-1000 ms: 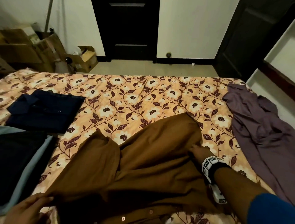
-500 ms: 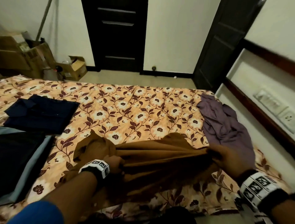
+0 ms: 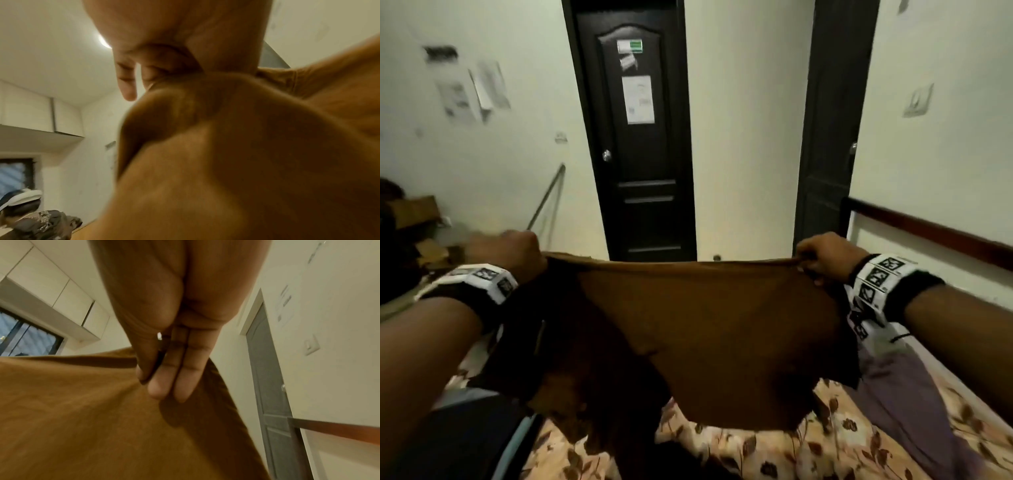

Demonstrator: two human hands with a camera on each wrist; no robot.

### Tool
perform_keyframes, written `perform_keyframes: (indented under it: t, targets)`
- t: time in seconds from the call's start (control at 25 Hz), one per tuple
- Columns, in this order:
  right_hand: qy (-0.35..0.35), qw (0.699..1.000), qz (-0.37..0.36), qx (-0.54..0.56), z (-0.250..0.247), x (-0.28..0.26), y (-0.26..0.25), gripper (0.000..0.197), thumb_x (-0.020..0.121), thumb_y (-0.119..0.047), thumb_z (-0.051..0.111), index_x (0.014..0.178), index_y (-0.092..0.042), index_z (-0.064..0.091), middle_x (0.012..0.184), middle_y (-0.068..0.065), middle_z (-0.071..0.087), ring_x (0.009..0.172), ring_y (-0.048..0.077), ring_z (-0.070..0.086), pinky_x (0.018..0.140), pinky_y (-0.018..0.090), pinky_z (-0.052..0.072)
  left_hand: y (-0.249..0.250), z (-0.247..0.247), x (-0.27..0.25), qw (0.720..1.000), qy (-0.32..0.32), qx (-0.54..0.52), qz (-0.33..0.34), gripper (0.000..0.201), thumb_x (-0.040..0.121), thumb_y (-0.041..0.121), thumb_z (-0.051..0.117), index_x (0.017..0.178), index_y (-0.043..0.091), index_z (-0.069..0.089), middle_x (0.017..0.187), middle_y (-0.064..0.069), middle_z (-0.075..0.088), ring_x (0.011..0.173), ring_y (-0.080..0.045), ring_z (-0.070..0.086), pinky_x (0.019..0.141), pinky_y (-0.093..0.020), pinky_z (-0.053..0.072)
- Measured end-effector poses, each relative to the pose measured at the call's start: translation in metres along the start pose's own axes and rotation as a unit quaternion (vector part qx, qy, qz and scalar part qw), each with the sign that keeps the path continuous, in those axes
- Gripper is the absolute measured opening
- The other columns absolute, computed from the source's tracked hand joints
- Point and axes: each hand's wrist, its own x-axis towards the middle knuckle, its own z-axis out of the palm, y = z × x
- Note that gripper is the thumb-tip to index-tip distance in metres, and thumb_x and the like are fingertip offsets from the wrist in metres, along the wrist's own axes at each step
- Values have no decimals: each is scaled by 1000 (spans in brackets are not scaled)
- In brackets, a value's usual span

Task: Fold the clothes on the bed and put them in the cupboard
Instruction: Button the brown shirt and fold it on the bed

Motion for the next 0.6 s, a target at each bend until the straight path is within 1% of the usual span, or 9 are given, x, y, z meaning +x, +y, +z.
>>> perform_keyframes:
  t: [0.04, 0.12, 0.24, 0.36, 0.4, 0.44, 0.52, 0.56, 0.6]
  targets:
    - [31, 1000, 4, 1, -29, 3, -14, 14, 85, -5, 65, 77, -15, 61, 79, 1, 69, 61, 22, 68, 55, 29, 54, -14, -36, 2, 997, 54, -61, -16, 18, 79, 32, 61, 71, 15, 60, 82, -13, 63, 81, -32, 66, 82, -37, 52]
    - [99, 994, 15, -35, -81, 8, -38, 22, 79, -16, 74, 68, -20, 56, 77, 2, 64, 71, 25, 65, 60, 29, 49, -36, -87, 5, 977, 136, -163, -31, 7, 76, 20, 62, 83, 22, 65, 99, -19, 66, 90, -38, 63, 82, -41, 52]
    - [181, 977, 35, -109, -147, 9, -74, 31, 73, -34, 79, 66, -23, 52, 81, 1, 59, 79, 24, 59, 68, 29, 45, -52, -132, 9, 940, 236, -247, 10, 33, 78, -7, 59, 102, 11, 73, 112, -22, 66, 104, -43, 59, 93, -47, 47]
    - [152, 978, 30, -141, -186, 4, -96, 25, 70, -36, 82, 73, -24, 60, 86, 1, 63, 82, 22, 60, 68, 28, 45, -59, -147, 2, 906, 288, -309, 24, 33, 77, -14, 56, 98, 4, 74, 109, -22, 68, 107, -42, 58, 97, -45, 42]
    - [119, 977, 31, -172, -189, 2, -97, 23, 70, -35, 83, 79, -23, 65, 88, 1, 65, 84, 22, 62, 69, 28, 47, -62, -141, -4, 909, 266, -320, 18, 30, 80, -10, 57, 98, 7, 74, 109, -20, 69, 107, -40, 59, 96, -44, 43]
    - [94, 975, 39, -198, -189, -1, -95, 22, 71, -34, 82, 84, -23, 68, 90, 1, 66, 86, 22, 63, 71, 28, 48, -62, -126, -9, 929, 235, -281, 44, 24, 84, 0, 60, 98, 14, 75, 108, -16, 70, 105, -37, 61, 94, -43, 45]
    - [67, 965, 47, -249, -179, -13, -84, 18, 73, -33, 80, 82, -26, 66, 88, 0, 64, 88, 23, 64, 72, 28, 48, -65, -90, -17, 977, 123, -112, 135, 12, 82, 41, 63, 94, 42, 66, 102, 1, 71, 94, -25, 66, 83, -38, 52]
    - [49, 961, 53, -268, -168, -19, -76, 16, 74, -31, 78, 77, -26, 63, 85, 0, 62, 85, 23, 63, 71, 28, 47, -70, -64, -14, 989, 63, -40, 131, 20, 76, 61, 56, 92, 50, 59, 96, 10, 69, 88, -17, 67, 75, -35, 53]
    - [31, 958, 59, -279, -158, -26, -68, 16, 75, -29, 78, 76, -25, 63, 84, 0, 61, 80, 19, 62, 69, 27, 47, -80, -36, 0, 995, 5, -39, 88, 34, 69, 75, 48, 91, 50, 57, 91, 15, 66, 83, -13, 67, 71, -31, 52]
